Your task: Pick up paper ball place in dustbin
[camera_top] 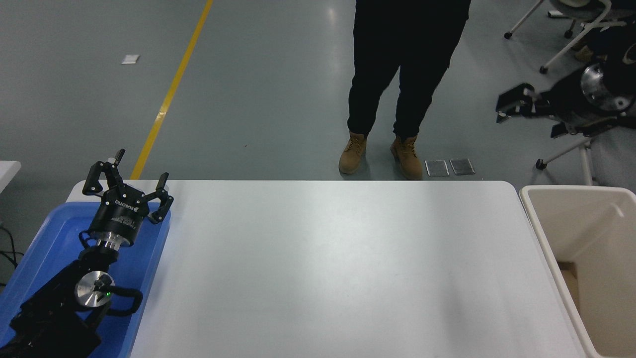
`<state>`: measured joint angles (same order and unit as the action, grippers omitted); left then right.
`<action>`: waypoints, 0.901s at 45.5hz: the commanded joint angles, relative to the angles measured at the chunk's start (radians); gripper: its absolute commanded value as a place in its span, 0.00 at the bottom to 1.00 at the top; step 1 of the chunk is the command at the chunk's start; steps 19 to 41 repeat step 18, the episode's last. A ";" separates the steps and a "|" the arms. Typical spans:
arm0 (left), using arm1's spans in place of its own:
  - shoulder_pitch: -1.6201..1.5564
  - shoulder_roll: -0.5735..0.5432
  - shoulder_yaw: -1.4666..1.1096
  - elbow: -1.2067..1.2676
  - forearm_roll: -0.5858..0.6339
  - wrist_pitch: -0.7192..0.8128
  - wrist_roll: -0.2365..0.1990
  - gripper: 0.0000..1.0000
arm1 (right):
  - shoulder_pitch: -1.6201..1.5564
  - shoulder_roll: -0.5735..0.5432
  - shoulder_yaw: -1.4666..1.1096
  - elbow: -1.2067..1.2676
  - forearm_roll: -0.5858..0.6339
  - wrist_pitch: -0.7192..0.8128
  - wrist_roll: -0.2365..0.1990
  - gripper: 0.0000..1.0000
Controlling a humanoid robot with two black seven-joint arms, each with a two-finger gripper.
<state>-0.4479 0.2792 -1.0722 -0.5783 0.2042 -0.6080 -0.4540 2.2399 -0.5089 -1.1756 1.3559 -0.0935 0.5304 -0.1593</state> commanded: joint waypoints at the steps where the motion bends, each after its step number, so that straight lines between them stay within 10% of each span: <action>1: 0.000 0.000 0.000 0.000 0.000 0.001 0.000 0.98 | 0.132 0.003 -0.021 0.158 -0.006 0.095 0.000 1.00; 41: 0.000 0.000 0.000 0.000 0.000 0.001 0.000 0.98 | 0.194 -0.014 -0.036 0.180 -0.005 0.183 0.000 1.00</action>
